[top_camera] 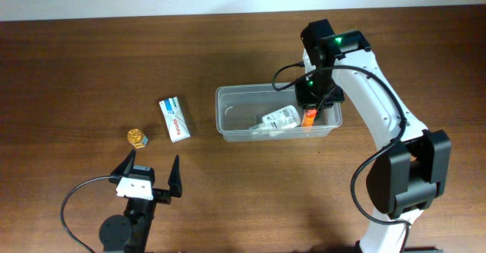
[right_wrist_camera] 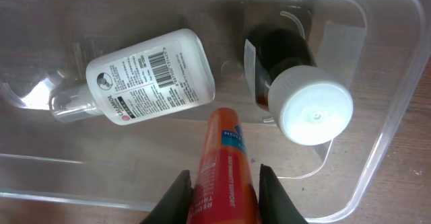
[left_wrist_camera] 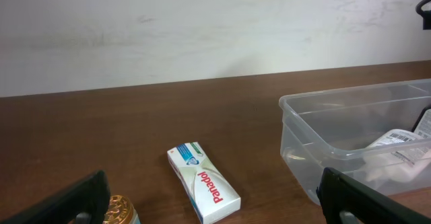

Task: Pack container
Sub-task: 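Open the right gripper and retract the right arm to the side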

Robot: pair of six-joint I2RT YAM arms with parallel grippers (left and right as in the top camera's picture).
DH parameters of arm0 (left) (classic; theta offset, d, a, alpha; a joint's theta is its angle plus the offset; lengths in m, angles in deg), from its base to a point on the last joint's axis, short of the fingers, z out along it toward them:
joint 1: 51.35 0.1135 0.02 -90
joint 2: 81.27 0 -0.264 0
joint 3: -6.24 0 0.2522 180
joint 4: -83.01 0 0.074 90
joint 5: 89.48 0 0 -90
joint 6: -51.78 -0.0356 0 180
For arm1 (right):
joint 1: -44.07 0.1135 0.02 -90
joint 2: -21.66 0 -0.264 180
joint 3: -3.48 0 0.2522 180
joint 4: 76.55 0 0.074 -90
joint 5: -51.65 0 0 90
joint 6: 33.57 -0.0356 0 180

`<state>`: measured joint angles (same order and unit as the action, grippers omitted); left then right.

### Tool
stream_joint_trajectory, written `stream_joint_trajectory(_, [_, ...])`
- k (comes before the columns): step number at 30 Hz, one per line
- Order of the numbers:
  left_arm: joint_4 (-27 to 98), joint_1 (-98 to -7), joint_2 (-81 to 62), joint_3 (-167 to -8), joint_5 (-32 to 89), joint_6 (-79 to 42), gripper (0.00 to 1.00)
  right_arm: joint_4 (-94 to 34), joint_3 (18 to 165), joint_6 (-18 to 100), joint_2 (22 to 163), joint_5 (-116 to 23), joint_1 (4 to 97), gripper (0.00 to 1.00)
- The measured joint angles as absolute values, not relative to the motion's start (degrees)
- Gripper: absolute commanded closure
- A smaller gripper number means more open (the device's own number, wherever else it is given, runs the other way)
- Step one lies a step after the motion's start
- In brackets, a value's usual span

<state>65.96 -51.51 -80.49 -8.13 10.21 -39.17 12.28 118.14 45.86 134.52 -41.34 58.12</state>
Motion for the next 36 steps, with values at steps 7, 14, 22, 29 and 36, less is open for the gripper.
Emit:
stream_joint_trajectory(7, [66.0,-51.5,-80.5,-8.1,10.2,-39.2,0.01,12.1,118.1,45.9,134.5,-41.3,58.1,0.78])
stream_joint_trajectory(14, [66.0,-51.5,-80.5,-8.1,10.2,-39.2,0.01,12.1,118.1,45.9,134.5,-41.3,58.1,0.77])
stream_joint_trajectory(22, [66.0,-51.5,-80.5,-8.1,10.2,-39.2,0.01,12.1,118.0,45.9,134.5,-41.3,58.1,0.71])
stream_joint_trajectory(29, [66.0,-51.5,-80.5,-8.1,10.2,-39.2,0.01,11.8,118.0,45.9,134.5,-41.3,58.1,0.71])
stream_joint_trajectory(36, [66.0,-51.5,-80.5,-8.1,10.2,-39.2,0.01,11.4,118.0,45.9,134.5,-41.2,58.1,0.69])
